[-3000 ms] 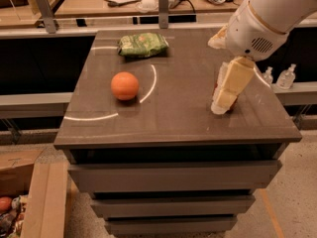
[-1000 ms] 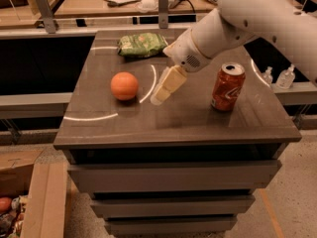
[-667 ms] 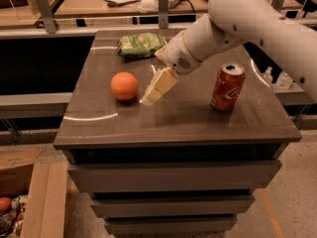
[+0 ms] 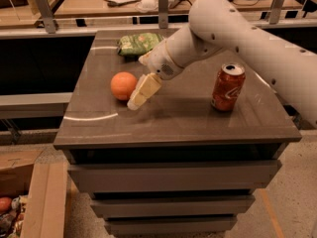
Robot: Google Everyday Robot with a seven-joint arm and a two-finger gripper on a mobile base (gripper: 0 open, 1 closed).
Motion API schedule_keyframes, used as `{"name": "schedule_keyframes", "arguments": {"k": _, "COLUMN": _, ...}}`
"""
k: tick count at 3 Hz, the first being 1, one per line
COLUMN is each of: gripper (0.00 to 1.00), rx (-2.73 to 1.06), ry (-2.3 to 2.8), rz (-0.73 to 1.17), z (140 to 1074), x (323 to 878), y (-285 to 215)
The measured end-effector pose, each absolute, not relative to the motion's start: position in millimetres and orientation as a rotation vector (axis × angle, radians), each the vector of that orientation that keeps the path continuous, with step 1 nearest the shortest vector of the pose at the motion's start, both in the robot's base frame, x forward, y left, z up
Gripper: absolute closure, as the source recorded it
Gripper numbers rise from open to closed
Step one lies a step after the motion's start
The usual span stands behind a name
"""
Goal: Pick orange
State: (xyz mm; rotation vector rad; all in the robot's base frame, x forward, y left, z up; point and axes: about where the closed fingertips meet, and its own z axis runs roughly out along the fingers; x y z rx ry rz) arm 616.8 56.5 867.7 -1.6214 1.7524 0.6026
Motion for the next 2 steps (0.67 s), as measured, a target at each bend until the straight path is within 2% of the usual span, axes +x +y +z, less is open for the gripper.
{"name": "schedule_keyframes", "arguments": {"k": 2, "gripper": 0.00, "rx": -1.647, "ry": 1.708, "rz": 0.681, "z": 855.4, "x": 622.4, "y": 90.3}}
